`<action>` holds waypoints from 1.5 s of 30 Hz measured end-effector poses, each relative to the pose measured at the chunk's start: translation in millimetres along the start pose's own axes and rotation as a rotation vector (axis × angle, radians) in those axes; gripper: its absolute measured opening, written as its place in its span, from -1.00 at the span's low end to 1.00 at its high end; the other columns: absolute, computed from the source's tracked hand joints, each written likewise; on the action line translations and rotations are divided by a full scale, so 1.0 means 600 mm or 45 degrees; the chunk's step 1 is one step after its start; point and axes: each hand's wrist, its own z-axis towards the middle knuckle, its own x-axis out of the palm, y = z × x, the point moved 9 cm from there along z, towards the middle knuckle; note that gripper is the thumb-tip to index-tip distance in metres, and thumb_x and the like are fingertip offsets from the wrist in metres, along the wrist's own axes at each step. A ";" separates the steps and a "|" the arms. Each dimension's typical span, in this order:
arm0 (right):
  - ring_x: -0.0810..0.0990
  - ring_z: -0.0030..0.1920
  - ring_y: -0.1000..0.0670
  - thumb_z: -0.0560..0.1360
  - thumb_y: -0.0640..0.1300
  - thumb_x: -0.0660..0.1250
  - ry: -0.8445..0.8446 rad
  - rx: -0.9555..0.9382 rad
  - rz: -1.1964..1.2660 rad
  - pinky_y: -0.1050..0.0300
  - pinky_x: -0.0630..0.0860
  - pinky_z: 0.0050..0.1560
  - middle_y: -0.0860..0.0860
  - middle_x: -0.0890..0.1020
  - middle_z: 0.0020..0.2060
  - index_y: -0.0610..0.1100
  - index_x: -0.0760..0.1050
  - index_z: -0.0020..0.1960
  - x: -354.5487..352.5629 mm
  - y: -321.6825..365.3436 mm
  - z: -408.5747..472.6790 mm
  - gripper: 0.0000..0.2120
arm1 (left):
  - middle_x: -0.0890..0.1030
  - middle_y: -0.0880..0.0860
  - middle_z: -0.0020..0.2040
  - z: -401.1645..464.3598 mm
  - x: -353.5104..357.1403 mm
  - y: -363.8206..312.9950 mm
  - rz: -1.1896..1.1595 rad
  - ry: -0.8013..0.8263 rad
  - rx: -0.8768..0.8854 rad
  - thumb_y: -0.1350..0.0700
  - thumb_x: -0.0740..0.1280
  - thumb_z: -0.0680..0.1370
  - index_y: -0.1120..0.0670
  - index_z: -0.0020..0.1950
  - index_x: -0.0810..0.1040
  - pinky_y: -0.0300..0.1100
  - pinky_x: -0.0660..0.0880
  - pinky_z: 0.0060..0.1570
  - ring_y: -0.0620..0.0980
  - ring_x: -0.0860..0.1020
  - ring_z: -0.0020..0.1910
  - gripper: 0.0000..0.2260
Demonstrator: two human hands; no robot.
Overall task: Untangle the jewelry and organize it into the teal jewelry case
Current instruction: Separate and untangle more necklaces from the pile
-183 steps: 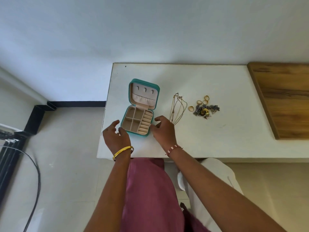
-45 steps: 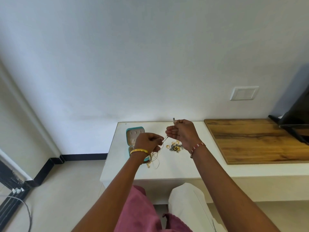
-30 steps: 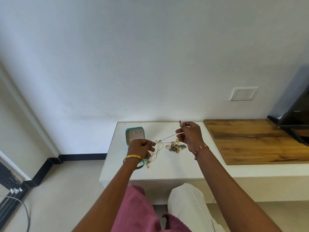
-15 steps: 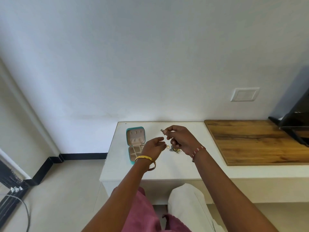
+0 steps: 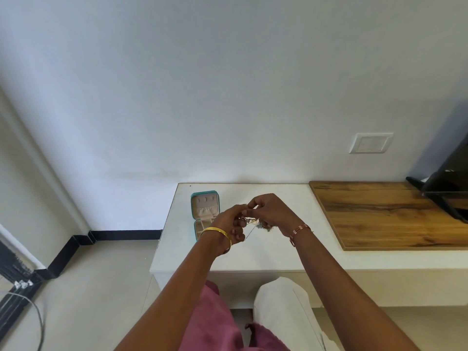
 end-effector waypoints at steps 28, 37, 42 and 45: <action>0.25 -0.50 0.06 0.48 -0.24 0.31 0.068 0.096 0.284 0.22 0.22 -0.45 -0.05 0.44 -0.51 -0.21 0.59 -0.32 -0.014 -0.058 -0.020 -0.78 | 0.57 0.11 0.12 -0.020 -0.053 -0.051 1.074 -0.141 0.565 0.17 0.25 0.55 0.20 0.04 0.62 -0.33 0.34 -0.29 -0.13 0.38 -0.25 -0.81; 0.21 -0.48 0.09 0.45 -0.21 0.34 -0.022 0.055 0.350 0.25 0.14 -0.47 -0.20 0.50 -0.22 -0.04 0.63 -0.41 -0.014 -0.046 -0.031 -0.72 | 0.57 0.11 0.13 -0.043 -0.040 -0.061 1.021 -0.120 0.656 0.20 0.27 0.53 0.22 0.08 0.60 -0.52 0.34 -0.44 -0.25 0.40 -0.30 -0.81; 0.21 -0.52 0.12 0.44 -0.19 0.37 -0.105 0.025 0.330 0.28 0.16 -0.49 -0.18 0.50 -0.27 -0.07 0.62 -0.36 -0.018 -0.039 -0.034 -0.79 | 0.52 -0.05 -0.05 -0.051 -0.039 -0.059 1.002 -0.124 0.643 0.20 0.25 0.54 0.22 0.04 0.61 -0.52 0.30 -0.45 -0.21 0.40 -0.34 -0.82; 0.26 -0.48 0.07 0.45 -0.19 0.37 -0.147 0.016 0.297 0.27 0.21 -0.48 -0.18 0.47 -0.33 -0.15 0.62 -0.29 -0.018 -0.038 -0.040 -0.85 | 0.56 0.05 -0.14 -0.051 -0.038 -0.053 0.977 -0.116 0.605 0.18 0.24 0.55 0.18 -0.03 0.62 -0.44 0.33 -0.48 -0.16 0.42 -0.47 -0.83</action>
